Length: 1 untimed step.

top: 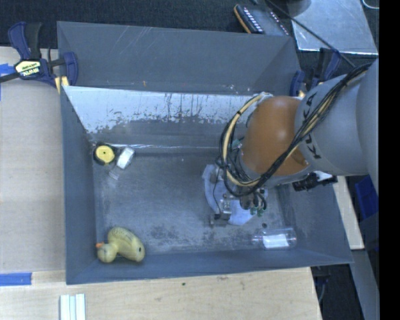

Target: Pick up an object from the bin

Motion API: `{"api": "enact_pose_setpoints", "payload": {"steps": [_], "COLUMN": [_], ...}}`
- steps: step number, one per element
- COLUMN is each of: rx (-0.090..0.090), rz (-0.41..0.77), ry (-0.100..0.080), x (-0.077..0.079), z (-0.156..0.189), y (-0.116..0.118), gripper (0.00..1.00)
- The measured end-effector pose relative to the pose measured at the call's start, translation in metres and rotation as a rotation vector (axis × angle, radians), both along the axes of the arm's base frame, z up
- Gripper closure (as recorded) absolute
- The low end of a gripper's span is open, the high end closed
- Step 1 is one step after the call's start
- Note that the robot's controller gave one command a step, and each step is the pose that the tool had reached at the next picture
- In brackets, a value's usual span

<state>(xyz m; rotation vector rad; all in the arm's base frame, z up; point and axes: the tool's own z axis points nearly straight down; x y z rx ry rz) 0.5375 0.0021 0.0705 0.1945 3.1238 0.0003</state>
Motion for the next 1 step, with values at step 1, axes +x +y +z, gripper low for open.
{"api": "enact_pose_setpoints", "payload": {"steps": [1], "rx": [0.000], "rz": [0.000], "ry": [0.000], "x": [0.0001], "z": [0.0000], "y": [0.0000], "gripper": [0.00]}}
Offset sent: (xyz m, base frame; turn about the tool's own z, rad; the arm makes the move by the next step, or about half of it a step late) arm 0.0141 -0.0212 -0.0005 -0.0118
